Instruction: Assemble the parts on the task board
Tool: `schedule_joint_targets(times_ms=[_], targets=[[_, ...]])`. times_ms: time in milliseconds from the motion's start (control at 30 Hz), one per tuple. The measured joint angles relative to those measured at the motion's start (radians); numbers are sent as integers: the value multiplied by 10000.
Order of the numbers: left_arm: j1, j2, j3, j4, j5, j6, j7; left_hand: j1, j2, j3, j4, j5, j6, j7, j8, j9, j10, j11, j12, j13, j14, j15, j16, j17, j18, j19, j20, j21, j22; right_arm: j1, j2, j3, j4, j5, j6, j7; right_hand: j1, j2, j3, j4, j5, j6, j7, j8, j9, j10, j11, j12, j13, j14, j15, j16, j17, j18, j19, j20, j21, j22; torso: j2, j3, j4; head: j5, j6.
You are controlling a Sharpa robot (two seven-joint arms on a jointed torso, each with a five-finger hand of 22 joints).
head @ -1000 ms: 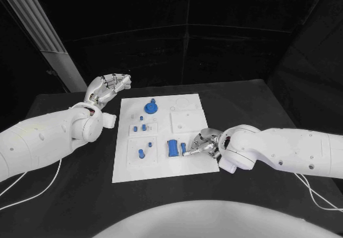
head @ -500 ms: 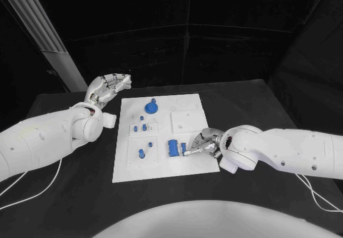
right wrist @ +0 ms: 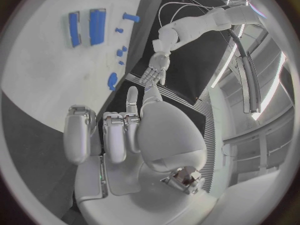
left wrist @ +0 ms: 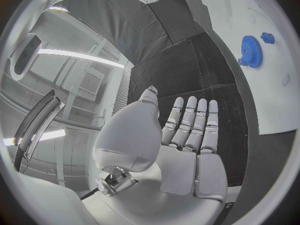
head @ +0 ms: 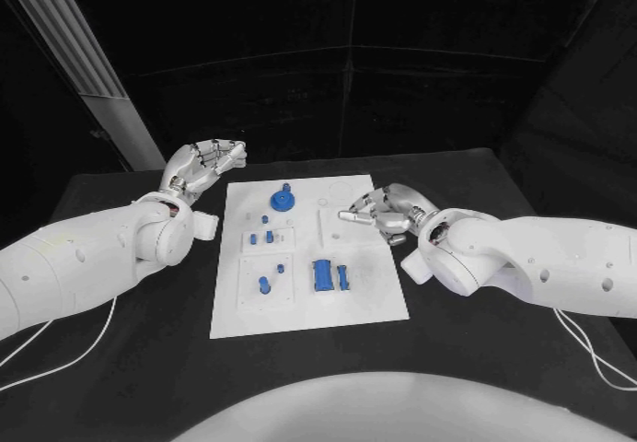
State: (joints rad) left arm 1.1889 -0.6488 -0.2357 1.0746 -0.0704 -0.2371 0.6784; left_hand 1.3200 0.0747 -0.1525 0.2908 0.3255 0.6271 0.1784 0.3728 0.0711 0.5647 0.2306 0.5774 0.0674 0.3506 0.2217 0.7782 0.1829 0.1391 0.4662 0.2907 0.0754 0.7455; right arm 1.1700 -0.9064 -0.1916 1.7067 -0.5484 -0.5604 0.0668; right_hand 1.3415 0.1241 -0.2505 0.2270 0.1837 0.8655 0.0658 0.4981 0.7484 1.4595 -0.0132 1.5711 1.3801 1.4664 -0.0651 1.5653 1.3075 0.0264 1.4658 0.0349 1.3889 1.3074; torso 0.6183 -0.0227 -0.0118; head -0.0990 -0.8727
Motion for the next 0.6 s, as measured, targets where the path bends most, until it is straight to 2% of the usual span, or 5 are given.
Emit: schedule_joint_targets(times_ms=[133, 233, 333, 533, 600], targets=[[-23, -6, 0, 97, 0, 0, 0, 40, 40, -28, 28, 0, 0, 0, 0, 0, 0, 0, 0, 0, 0, 0, 0, -9, 0, 0, 0, 0, 0, 173, 289, 1, -436, 568, -381, 1374, -35, 41, -139, 270, 0, -620, 477, -723, -877, -30, 423, -73, -520, -120, 483, -682, 6, 915, -2046, 433, -4417, 0, -12, -6, 6, 50, 0], [-56, -7, 0, 215, 0, 0, 0, 40, 39, -28, 28, 0, -23, -23, 39, -1, -60, 14, 0, 0, -37, 37, 42, -35, 1, 0, 0, 0, -2, 214, 592, -1, -885, 863, -581, 2275, -81, 278, -326, 543, -96, -1158, 792, -1133, -1518, -2981, 883, -4388, -1583, -3668, 846, -4706, -4311, 1295, -4489, 748, -8397, -880, -17, -9, 6, 73, 0], [-74, -28, 0, 378, 0, 2, 0, -10, 89, -86, 28, 0, -76, -4, 41, -14, -111, 35, 0, -12, -64, 51, 42, -87, -102, 0, 0, 0, -14, 238, 882, -3, -1228, 1154, -713, 3059, -523, 443, -661, 418, -232, -1692, 1183, -1485, -2049, -6071, 1461, -8565, -4011, -6139, 1462, -7473, -6416, 1279, -5943, 1172, -10107, -1803, -17, -9, 8, 151, 0], [-121, -206, 0, 795, 7, 1, 0, -407, 233, -402, 35, 0, -343, -55, 122, -15, -468, 104, 43, -12, -413, 117, 111, -313, -154, -68, -6, 0, -51, 242, 1419, -10, -1652, 1790, -767, 4314, -2400, 489, -1283, 601, -982, -3431, 1020, -2242, -2833, -8757, 2465, -11720, -6702, -9177, 2689, -10138, -8252, 657, -8527, 1776, -12401, -3306, -14, 9, -5, 361, 0], [-130, -240, 0, 921, 22, -5, 0, -579, 243, -504, 27, -39, -471, -74, 189, -15, -615, 149, 43, -12, -620, 145, 149, -402, -153, -85, 12, 0, -68, 241, 1519, -10, -1736, 1944, -758, 4590, -3137, 280, -1174, 648, -1140, -4170, 948, -2437, -3017, -9435, 2563, -12185, -7187, -9958, 2792, -10591, -8610, 658, -9137, 1875, -12923, -3675, -8, 11, -10, 415, 0]])
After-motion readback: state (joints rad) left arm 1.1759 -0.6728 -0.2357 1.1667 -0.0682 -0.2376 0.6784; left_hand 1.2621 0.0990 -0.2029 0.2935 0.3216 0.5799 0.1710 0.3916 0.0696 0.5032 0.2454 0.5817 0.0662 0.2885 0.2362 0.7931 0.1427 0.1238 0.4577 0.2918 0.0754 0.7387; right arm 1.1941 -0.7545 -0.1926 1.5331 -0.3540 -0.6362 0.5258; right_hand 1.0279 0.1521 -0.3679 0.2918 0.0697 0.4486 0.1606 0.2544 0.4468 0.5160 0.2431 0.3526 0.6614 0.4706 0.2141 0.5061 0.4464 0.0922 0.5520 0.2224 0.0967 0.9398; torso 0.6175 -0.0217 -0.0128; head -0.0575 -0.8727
